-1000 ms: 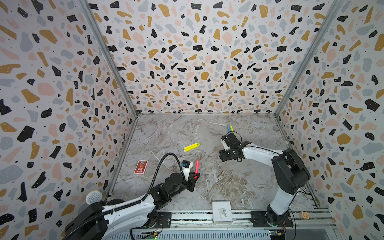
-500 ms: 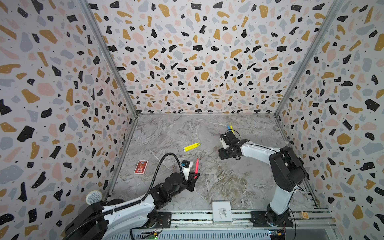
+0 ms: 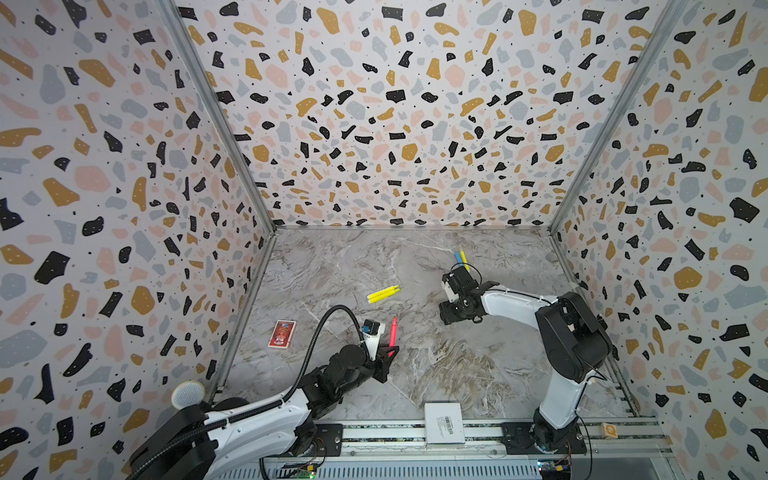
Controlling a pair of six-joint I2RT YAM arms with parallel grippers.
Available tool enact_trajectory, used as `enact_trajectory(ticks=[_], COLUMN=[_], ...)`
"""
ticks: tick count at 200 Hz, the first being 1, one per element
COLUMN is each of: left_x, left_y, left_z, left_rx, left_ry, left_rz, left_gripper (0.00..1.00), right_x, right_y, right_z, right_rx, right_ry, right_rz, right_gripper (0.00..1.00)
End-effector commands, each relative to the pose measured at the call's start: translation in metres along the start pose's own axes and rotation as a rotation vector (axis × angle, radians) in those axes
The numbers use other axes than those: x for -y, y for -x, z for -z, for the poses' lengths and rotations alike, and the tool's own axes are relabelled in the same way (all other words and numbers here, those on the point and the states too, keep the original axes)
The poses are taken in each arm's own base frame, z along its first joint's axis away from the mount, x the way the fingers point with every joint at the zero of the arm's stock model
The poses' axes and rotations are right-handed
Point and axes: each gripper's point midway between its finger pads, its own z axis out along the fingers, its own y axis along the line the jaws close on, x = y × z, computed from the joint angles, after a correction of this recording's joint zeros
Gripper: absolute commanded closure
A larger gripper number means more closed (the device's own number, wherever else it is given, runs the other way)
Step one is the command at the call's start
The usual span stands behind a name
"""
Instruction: Insert the pens into the pen caps
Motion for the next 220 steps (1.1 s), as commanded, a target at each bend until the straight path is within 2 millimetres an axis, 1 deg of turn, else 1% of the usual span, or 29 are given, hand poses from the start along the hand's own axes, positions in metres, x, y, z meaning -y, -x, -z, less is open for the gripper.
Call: enact_trajectory(ticks=[1, 38, 71, 102, 125, 155, 187, 220], left_x=[0.003, 0.004, 0.004, 0.004, 0.004, 0.003, 0.003, 0.003], left_y=[0.011, 0.012, 0.014, 0.015, 0.015, 0.013, 0.013, 0.012], left_z=[0.000, 0.001, 0.002, 0.003, 0.002, 0.001, 0.000, 0.000], left_rx=[0.040, 0.040, 0.045, 0.049, 0.046, 0.035, 0.031, 0.029], left_ry=[-0.014, -0.014, -0.012, -0.009, -0.007, -0.003, -0.004, -0.002], left_rz=[-0.004, -0.002, -0.001, -0.002, -0.004, -0.011, -0.014, -0.016], left_gripper=[1.00, 1.00, 1.00, 1.00, 1.00, 1.00, 1.00, 1.00], right_x=[0.004, 0.003, 0.002, 0.012, 0.026, 0.039, 0.042, 0.043], right_y=[-0.001, 0.003, 0.019, 0.033, 0.034, 0.030, 0.026, 0.021], right_z=[0.013, 0.022, 0.040, 0.052, 0.050, 0.038, 0.025, 0.012], right_rx=[0.014, 0.034, 0.096, 0.137, 0.132, 0.101, 0.072, 0.046], right_ry=[-0.013, -0.007, 0.001, -0.011, -0.039, -0.066, -0.076, -0.080], right_rz=[0.006, 0.006, -0.008, -0.052, -0.090, -0.123, -0.130, -0.134], right_gripper=[0.37, 0.37, 0.37, 0.40, 0.45, 0.50, 0.52, 0.56])
